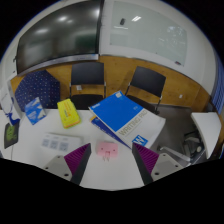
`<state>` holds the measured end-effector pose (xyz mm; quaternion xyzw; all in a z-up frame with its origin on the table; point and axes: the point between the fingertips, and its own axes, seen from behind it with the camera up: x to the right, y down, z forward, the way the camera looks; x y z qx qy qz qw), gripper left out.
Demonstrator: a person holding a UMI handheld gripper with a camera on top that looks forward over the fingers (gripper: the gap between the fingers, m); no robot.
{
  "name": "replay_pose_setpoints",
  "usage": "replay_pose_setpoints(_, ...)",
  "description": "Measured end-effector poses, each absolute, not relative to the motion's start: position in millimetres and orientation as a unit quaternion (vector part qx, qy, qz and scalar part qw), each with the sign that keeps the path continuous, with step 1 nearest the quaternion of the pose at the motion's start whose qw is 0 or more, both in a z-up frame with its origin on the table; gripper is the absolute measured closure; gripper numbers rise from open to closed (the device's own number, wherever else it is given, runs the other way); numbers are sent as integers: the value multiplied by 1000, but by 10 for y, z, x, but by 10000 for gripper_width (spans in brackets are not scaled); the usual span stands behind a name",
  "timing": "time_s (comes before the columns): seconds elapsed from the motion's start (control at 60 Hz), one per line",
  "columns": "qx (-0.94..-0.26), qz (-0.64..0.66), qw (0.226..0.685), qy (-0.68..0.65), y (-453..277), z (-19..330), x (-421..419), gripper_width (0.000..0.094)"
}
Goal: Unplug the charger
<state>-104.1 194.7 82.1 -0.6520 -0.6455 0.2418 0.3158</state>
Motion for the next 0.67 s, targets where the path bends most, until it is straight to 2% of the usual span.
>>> replay_pose_setpoints(0.15,-656,250,325,-634,1804,1851,-70,80)
replay_pose_setpoints(0.25,-658,243,333,-630,1686,2312,576,83)
replay_pose_setpoints(0.367,-663,244,326,-627,1473,2503,1116,84)
replay_pose_setpoints(0.5,-678,245,318,-616,1346,2464,1369,83)
replay_pose_setpoints(0.567,-676,236,332,-614,1369,2447,1392,81)
replay_pose_setpoints(0.667,-677,236,329,-614,1374,2436,1405,83)
